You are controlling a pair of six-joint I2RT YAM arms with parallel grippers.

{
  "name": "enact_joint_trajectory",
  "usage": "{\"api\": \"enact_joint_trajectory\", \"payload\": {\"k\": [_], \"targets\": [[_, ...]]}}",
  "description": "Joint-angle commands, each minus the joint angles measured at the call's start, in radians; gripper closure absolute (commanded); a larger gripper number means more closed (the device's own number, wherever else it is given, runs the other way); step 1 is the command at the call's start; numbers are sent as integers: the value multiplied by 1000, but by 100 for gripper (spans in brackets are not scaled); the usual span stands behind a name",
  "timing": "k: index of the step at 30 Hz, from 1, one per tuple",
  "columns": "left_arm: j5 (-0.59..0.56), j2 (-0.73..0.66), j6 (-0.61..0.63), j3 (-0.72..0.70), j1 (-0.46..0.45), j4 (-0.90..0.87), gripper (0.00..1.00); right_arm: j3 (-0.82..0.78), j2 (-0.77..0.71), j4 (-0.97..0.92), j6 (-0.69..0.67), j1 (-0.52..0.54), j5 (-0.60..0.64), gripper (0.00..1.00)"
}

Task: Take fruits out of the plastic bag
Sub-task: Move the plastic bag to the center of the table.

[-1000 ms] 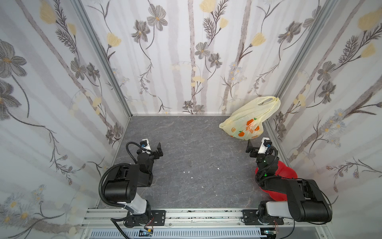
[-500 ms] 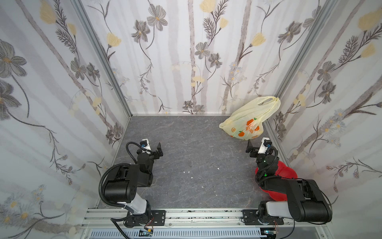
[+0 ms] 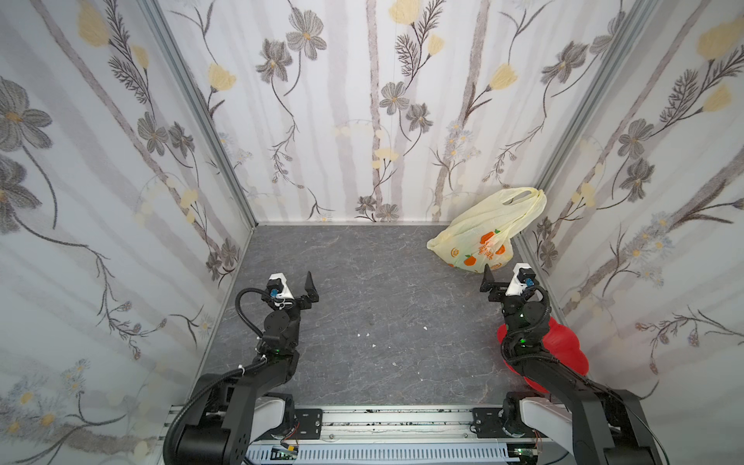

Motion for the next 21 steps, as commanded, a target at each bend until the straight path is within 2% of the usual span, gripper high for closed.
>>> {"api": "enact_joint_trajectory", "payload": {"k": [1, 4, 9, 12, 15, 18, 21], "targets": [[-6, -116, -153, 21, -6, -61, 0, 58, -93, -198, 9, 22, -39, 0], [-14, -206, -353, 56, -1, -172, 0, 127, -197, -356, 83, 26, -49, 0], [146, -341, -411, 139, 5, -402, 0, 229, -346, -584, 236, 9, 14, 0], [144, -365, -464, 271, 6, -701, 0, 244, -420, -675, 384, -29, 63, 0], [79, -342, -533, 405, 10, -995, 0, 227, -460, -672, 432, -78, -9, 0], [112, -340, -496, 437, 16, -1033, 0, 244, -446, -698, 429, -92, -7, 0], [58, -403, -672, 373, 38, -1022, 0, 290, -384, -732, 419, -100, 5, 0]]}}
